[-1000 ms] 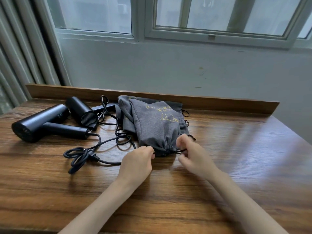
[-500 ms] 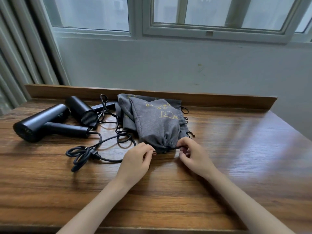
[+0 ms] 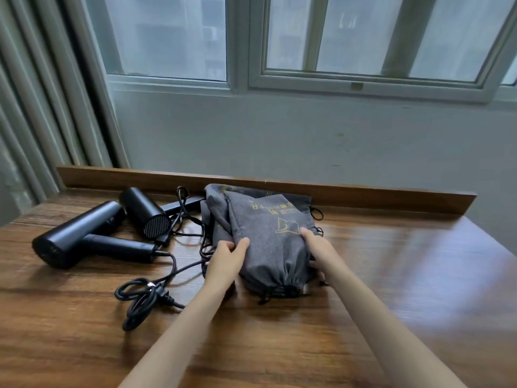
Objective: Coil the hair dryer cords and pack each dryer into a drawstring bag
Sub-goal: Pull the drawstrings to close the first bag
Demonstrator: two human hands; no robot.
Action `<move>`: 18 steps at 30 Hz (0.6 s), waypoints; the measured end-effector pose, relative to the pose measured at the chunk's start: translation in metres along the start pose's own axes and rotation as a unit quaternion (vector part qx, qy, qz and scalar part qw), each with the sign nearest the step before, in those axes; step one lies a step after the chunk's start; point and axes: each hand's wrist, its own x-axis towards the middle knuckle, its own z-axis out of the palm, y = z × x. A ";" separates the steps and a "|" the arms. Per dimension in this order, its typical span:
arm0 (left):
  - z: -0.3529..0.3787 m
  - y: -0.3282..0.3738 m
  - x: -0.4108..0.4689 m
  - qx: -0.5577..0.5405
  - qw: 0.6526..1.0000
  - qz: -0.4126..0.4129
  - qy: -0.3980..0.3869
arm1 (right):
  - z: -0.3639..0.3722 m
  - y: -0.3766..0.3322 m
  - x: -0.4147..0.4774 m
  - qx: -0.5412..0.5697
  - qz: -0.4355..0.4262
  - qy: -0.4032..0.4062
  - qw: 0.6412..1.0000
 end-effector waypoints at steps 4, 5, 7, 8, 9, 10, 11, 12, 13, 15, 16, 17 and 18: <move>0.012 0.003 0.016 0.081 0.995 -0.005 -0.060 | -0.002 -0.011 0.014 -0.065 0.053 -0.023 0.996; 0.014 0.003 0.018 0.067 0.995 -0.011 -0.076 | -0.001 -0.012 0.016 -0.087 0.047 -0.025 0.995; 0.017 0.005 0.019 0.038 0.995 -0.012 -0.093 | 0.004 -0.009 0.021 -0.114 0.012 -0.018 0.993; 0.017 0.005 0.017 0.022 0.995 -0.006 -0.093 | 0.007 -0.007 0.021 -0.105 -0.009 -0.009 0.994; 0.017 0.006 0.014 0.006 0.996 0.005 -0.087 | 0.010 -0.006 0.018 -0.080 -0.029 -0.004 0.996; 0.018 0.006 0.011 -0.009 0.997 0.019 -0.076 | 0.013 -0.006 0.015 -0.036 -0.043 -0.004 0.998; 0.018 0.007 0.008 -0.024 0.997 0.036 -0.061 | 0.016 -0.006 0.011 0.019 -0.054 -0.006 0.998; 0.018 0.009 0.005 -0.037 0.997 0.052 -0.046 | 0.018 -0.006 0.007 0.072 -0.060 -0.009 0.996; 0.018 0.011 0.002 -0.045 0.996 0.068 -0.032 | 0.019 -0.006 0.004 0.113 -0.065 -0.008 0.991; 0.018 0.019 -0.003 -0.037 0.995 0.094 -0.011 | 0.018 -0.009 -0.003 0.164 -0.078 0.006 0.983; 0.017 0.024 -0.005 -0.031 0.994 0.102 -0.005 | 0.016 -0.010 -0.006 0.182 -0.090 0.005 0.979; 0.016 0.028 -0.006 -0.035 0.994 0.107 -0.004 | 0.013 -0.013 -0.011 0.197 -0.100 -0.002 0.975; 0.015 0.032 -0.007 -0.051 0.992 0.111 -0.006 | 0.008 -0.015 -0.016 0.206 -0.106 -0.012 0.973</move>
